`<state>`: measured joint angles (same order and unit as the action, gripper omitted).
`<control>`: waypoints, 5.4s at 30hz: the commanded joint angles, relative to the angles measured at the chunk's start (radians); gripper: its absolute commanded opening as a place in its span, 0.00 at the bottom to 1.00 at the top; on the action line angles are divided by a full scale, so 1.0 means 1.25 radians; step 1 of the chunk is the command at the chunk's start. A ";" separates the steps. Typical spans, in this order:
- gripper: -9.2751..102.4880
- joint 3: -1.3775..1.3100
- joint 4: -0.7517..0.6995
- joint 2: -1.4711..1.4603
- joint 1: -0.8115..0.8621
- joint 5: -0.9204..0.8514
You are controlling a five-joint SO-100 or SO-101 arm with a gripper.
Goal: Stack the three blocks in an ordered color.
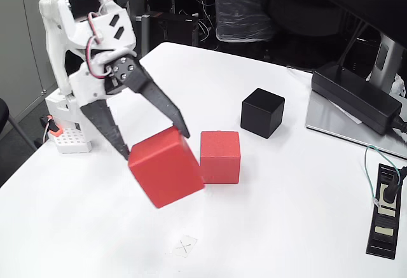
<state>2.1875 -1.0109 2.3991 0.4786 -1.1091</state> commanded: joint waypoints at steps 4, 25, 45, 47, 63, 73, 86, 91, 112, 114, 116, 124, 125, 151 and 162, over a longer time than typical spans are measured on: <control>0.09 -0.056 -0.171 0.067 -0.142 0.064; 0.10 -0.281 -0.376 -0.173 -0.399 0.295; 0.10 -0.313 -0.291 -0.336 -0.398 0.295; 0.10 -0.313 -0.290 -0.341 -0.396 0.295; 0.29 -0.322 -0.296 -0.341 -0.396 0.286; 0.34 -0.323 -0.298 -0.339 -0.398 0.285; 0.41 -0.329 -0.299 -0.331 -0.407 0.283; 0.41 -0.358 -0.317 -0.253 -0.410 0.268; 0.41 -0.378 -0.415 -0.245 -0.706 0.141; 0.41 -0.395 -0.369 -0.299 -0.704 0.140; 0.41 -0.416 -0.335 -0.350 -0.695 0.137; 0.41 -0.512 -0.301 -0.526 -0.693 0.029; 0.41 -0.529 -0.299 -0.546 -0.692 0.026; 0.41 -0.836 -0.299 -0.993 -0.699 0.031; 0.38 -0.890 -0.299 -1.060 -0.699 0.053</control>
<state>1.1198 -1.3913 1.0661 -0.3973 -1.0677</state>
